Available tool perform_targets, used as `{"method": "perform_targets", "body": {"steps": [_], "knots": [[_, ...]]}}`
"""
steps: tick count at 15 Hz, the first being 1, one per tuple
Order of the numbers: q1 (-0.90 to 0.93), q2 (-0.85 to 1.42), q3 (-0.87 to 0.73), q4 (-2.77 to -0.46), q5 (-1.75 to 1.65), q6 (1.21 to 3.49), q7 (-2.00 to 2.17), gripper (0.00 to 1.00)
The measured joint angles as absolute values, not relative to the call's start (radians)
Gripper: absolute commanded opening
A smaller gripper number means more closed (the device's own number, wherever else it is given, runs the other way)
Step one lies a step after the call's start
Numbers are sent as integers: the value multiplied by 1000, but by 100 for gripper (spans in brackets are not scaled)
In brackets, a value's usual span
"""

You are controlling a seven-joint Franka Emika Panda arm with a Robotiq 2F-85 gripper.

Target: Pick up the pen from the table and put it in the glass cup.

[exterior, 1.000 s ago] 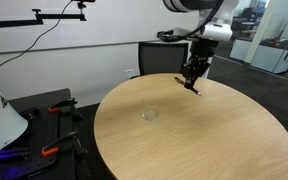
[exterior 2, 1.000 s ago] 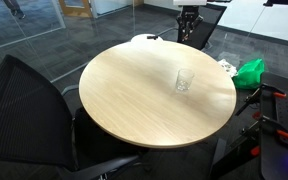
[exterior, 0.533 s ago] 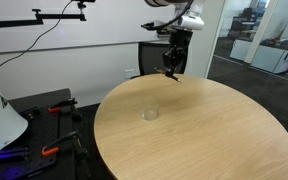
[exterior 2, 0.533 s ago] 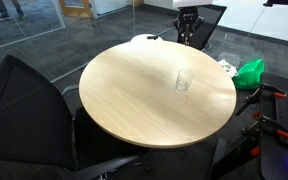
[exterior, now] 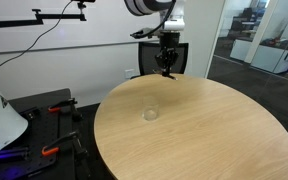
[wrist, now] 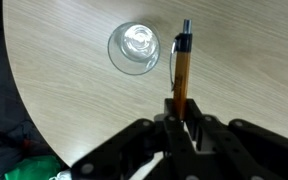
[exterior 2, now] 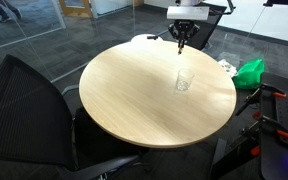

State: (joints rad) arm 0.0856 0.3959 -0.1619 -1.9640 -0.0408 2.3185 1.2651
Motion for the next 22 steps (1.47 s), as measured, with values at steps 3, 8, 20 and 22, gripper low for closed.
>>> {"method": "perform_targets", "body": {"steps": [3,8,20,22], "knots": [[83,395,-166,-1964,-41,2320,1269,4],[112,416,-189,-1973,-161,2435,1505,4],[309,437,-350,-1974,-683,2423,2131,4],[304,437,-345,-1974,-693,2419,2148,4]]}}
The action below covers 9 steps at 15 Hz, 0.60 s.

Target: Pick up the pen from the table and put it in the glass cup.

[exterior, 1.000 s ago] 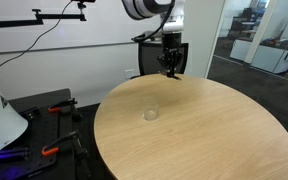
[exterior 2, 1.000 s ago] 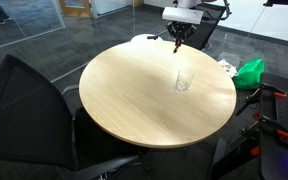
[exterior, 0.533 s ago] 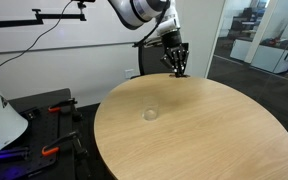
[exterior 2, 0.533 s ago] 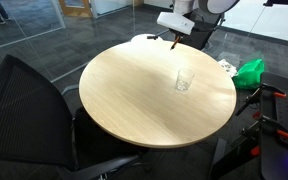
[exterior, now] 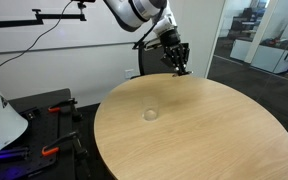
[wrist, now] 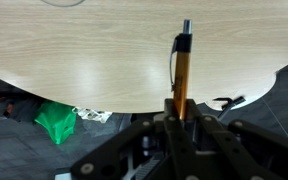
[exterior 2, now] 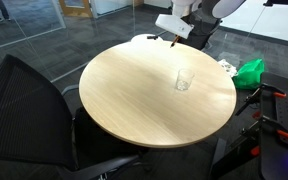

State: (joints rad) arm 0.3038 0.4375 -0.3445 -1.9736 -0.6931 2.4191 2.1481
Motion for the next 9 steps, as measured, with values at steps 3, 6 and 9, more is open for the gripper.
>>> {"method": "perform_targets", "body": {"steps": [3,6,9], "knots": [[298,443,-323,-1974,-776,2381,2314,4],[298,451,-278,-1974,-854,2286,2475,4],[297,457,-212,-1974,-894,2161,2558,4]]}}
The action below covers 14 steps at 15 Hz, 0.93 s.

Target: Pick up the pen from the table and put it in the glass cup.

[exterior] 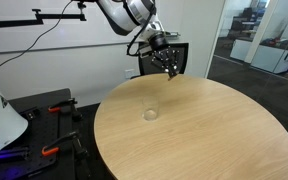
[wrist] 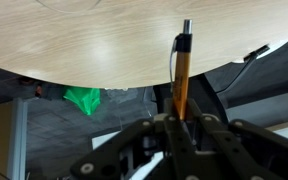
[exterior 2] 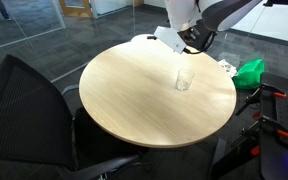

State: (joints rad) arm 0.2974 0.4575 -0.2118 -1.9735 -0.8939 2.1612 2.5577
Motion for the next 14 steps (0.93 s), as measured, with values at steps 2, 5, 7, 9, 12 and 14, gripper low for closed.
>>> {"method": "perform_targets", "body": {"steps": [2,5,7,9,12,14], "knots": [[296,458,-171,-1972,-900,2082,2569,4],[293,458,-125,-1963,-903,1978,2569,4],[286,458,-101,-1957,-904,1921,2569,4],[278,461,-84,-1952,-905,1884,2569,4],[267,484,-63,-1942,-905,1844,2568,4],[266,511,-52,-1932,-905,1814,2568,4]]}}
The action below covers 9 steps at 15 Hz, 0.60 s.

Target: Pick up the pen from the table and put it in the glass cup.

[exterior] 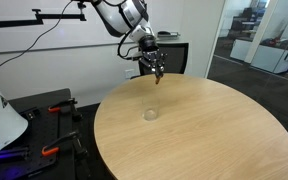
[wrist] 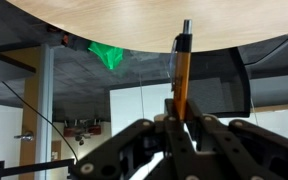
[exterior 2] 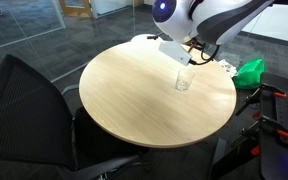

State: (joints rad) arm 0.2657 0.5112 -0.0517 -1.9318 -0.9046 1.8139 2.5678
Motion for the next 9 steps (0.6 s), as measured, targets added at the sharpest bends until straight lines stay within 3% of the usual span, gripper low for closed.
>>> {"method": "perform_targets", "body": {"steps": [9], "knots": [[269,638,-9,-1843,-905,1657,2553,4]]}}
